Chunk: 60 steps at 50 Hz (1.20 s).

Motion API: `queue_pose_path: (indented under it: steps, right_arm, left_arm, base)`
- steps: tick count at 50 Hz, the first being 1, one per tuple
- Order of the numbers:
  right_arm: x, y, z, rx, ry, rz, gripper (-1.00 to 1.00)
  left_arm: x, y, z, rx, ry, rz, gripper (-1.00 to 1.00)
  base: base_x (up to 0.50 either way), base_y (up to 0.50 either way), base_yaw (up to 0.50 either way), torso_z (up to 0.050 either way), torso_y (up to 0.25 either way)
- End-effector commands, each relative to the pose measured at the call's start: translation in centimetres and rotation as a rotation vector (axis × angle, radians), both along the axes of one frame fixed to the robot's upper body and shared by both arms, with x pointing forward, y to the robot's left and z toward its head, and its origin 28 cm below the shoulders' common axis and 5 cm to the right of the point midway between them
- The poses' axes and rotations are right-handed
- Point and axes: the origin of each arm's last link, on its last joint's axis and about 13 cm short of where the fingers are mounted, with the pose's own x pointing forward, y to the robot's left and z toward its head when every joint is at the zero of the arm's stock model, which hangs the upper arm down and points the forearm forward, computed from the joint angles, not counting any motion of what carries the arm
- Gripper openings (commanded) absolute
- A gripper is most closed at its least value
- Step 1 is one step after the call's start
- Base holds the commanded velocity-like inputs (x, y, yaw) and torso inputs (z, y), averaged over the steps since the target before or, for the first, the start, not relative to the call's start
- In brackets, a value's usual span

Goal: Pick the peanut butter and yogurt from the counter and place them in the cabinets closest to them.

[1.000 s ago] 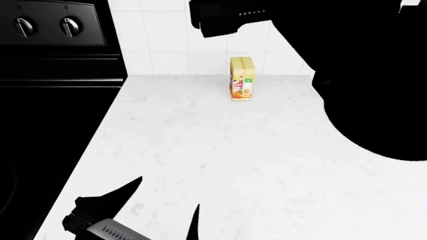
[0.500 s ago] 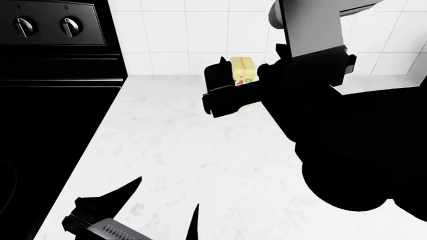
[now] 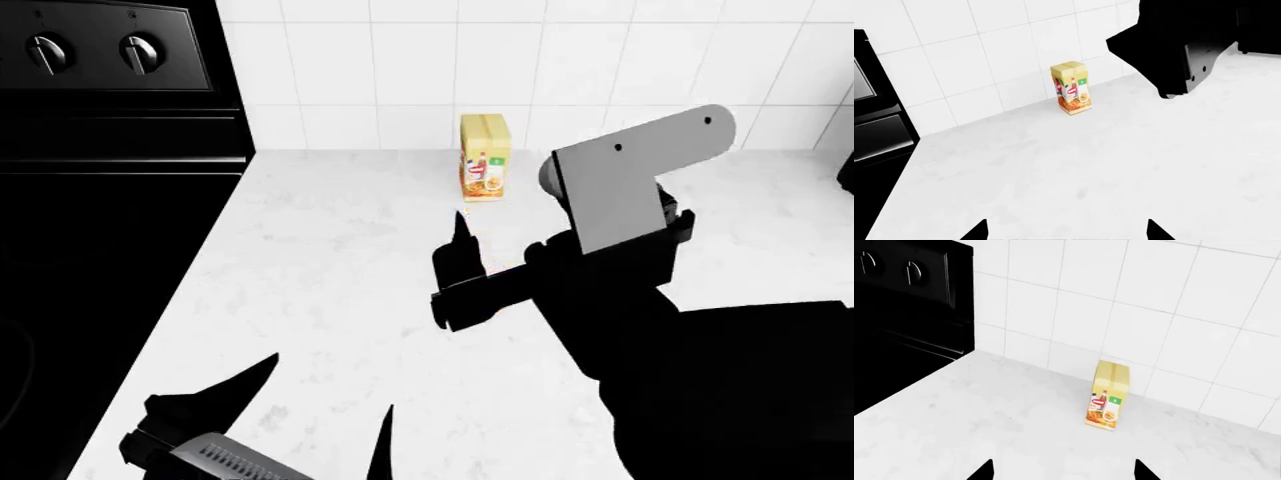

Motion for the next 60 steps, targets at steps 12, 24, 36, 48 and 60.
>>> queue_pose_path:
  steps: [12,24,36,48,60]
  right_arm:
    - [-3.1,-1.3,-3.5,-0.029,-0.014,0.036,1.00]
    - [-5.2,-1.8,-4.5,-0.004,-0.019,0.078,1.00]
    - [-6.4,-2.5,-5.8,0.016,-0.013,0.085,1.00]
    - [-7.3,-2.6,-6.7,-0.050,-0.042,0.071,1.00]
    - [-7.7,-2.7,-6.5,-0.052,-0.046,0.071,1.00]
  left_arm:
    - [0.0,0.7,0.1,-0.006,-0.003,0.044,1.00]
    - [0.1,0.9,0.3,0.000,-0.007,0.055,1.00]
    - [0.2,0.9,0.4,0.002,-0.007,0.056,1.00]
    - [0.3,0.8,0.5,0.003,-0.014,0.055,1.00]
    - [0.4,1.0,0.6,0.003,-0.027,0.064,1.00]
  base:
    - [0.00,0.00,0.00,0.000,0.000]
    - [0.00,0.00,0.00,0.000,0.000]
    - [0.00,0.00,0.00,0.000,0.000]
    - [-0.18,0.01,0.00,0.000,0.000]
    - [-0.50,0.04,0.00,0.000,0.000]
